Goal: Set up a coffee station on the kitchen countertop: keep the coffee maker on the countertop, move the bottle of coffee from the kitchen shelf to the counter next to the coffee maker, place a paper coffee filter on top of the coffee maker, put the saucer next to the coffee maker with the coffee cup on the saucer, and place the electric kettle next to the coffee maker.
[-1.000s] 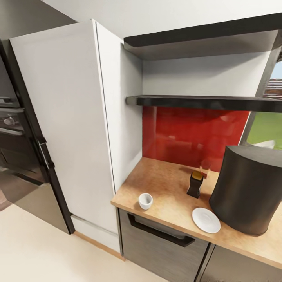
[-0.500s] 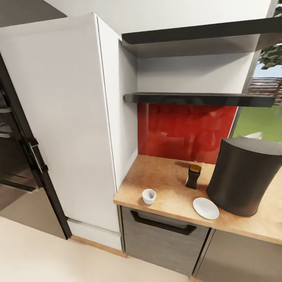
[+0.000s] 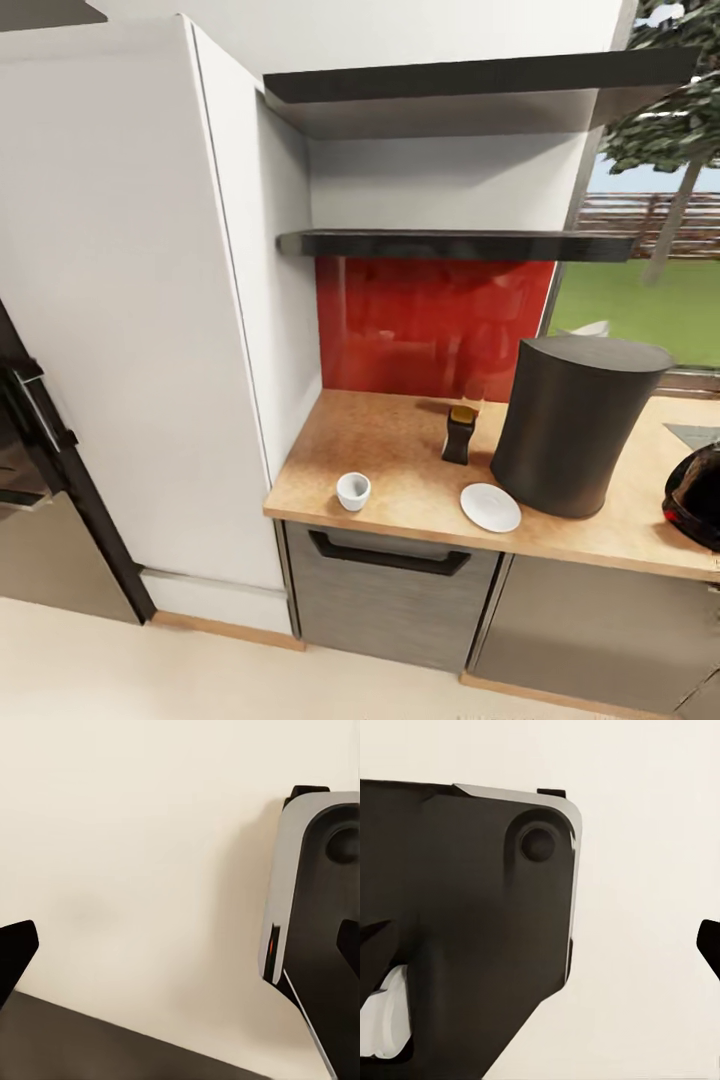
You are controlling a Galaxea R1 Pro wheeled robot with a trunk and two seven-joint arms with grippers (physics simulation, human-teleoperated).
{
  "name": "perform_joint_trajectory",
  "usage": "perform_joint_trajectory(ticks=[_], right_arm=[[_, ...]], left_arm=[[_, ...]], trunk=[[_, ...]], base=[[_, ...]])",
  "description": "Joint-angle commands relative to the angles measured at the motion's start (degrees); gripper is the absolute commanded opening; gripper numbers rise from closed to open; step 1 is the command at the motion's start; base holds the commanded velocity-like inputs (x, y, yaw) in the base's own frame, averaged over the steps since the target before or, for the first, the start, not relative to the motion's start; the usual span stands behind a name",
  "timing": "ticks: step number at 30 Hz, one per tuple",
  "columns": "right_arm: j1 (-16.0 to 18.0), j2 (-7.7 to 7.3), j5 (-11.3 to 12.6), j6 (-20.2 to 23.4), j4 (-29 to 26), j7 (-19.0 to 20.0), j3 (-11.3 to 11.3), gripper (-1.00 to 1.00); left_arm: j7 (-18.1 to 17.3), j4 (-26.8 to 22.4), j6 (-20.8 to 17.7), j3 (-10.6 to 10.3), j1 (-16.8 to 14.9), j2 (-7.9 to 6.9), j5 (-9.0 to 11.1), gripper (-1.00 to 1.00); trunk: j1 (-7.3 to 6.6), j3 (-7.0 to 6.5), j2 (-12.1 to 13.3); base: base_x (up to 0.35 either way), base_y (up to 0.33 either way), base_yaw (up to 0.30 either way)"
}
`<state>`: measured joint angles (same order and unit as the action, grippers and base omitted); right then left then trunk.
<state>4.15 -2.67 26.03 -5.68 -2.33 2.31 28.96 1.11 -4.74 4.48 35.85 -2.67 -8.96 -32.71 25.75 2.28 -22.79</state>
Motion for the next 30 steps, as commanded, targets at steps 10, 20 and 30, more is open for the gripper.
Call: perform_joint_trajectory(ticks=[10,20,30], right_arm=[[0.06,0.06,0.6,-0.21,-0.03,0.24,0.39,1.0],[0.06,0.12,0.6,-0.21,-0.05,0.1,0.39,1.0],[0.06,0.12,0.63,-0.36,-1.31,0.04,0.31,1.0]], left_arm=[[0.12,0.13,0.27,0.45,-0.02,0.04,-0.6,1.0],[0.12,0.17,0.27,0.45,-0.05,0.04,-0.61,1.0],[0.12,0.23,0.27,0.41,-0.05,0.06,-0.65,1.0]], trunk=[[0.03,0.75,-0.13],[0.03,1.34,-0.13],[0.03,1.57,-0.13]], base=[[0.0,0.0,-0.23],[0.0,0.0,-0.233],[0.0,0.0,-0.089]])
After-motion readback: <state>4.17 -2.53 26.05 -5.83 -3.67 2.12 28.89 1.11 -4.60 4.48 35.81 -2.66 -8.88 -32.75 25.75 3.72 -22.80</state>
